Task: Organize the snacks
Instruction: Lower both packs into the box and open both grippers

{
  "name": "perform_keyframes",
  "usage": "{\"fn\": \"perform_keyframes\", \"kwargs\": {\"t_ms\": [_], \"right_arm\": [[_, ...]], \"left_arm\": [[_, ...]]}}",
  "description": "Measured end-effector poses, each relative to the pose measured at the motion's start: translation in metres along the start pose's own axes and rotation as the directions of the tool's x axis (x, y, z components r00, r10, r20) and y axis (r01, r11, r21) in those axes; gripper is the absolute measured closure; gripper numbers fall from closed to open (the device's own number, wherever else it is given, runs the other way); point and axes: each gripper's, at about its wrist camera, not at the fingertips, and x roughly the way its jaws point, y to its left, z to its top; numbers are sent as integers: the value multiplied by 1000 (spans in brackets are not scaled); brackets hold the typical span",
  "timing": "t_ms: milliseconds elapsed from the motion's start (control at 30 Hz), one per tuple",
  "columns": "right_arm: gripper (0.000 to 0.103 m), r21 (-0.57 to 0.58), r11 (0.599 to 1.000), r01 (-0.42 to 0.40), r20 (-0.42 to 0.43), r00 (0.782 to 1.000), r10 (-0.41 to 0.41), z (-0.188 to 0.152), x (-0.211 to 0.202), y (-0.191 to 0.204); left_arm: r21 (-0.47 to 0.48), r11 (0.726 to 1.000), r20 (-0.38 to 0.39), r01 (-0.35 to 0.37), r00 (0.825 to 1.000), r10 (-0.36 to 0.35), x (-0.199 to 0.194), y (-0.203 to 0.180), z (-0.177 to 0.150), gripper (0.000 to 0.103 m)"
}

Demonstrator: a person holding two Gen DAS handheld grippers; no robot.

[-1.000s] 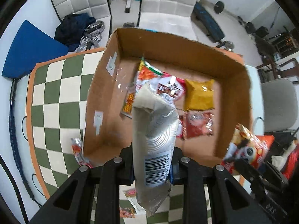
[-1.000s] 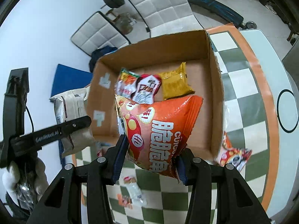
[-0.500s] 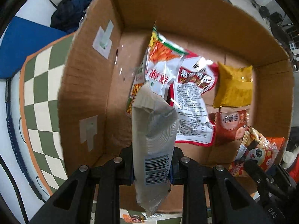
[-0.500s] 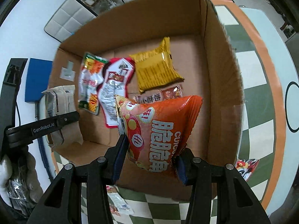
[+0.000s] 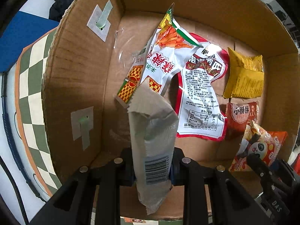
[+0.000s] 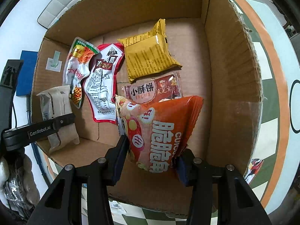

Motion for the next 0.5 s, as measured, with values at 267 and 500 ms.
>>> {"fn": "perform_keyframes", "kwargs": {"t_ms": [267, 500], "right_arm": [[53, -4, 1000, 16, -15, 1000, -17, 2, 4, -1], [53, -4, 1000, 25, -16, 1000, -25, 1, 4, -3]], "left_arm": [[41, 999, -6, 16, 1000, -16, 0, 3, -5, 80], [31, 999, 37, 17, 999, -18, -1, -4, 3, 80]]}}
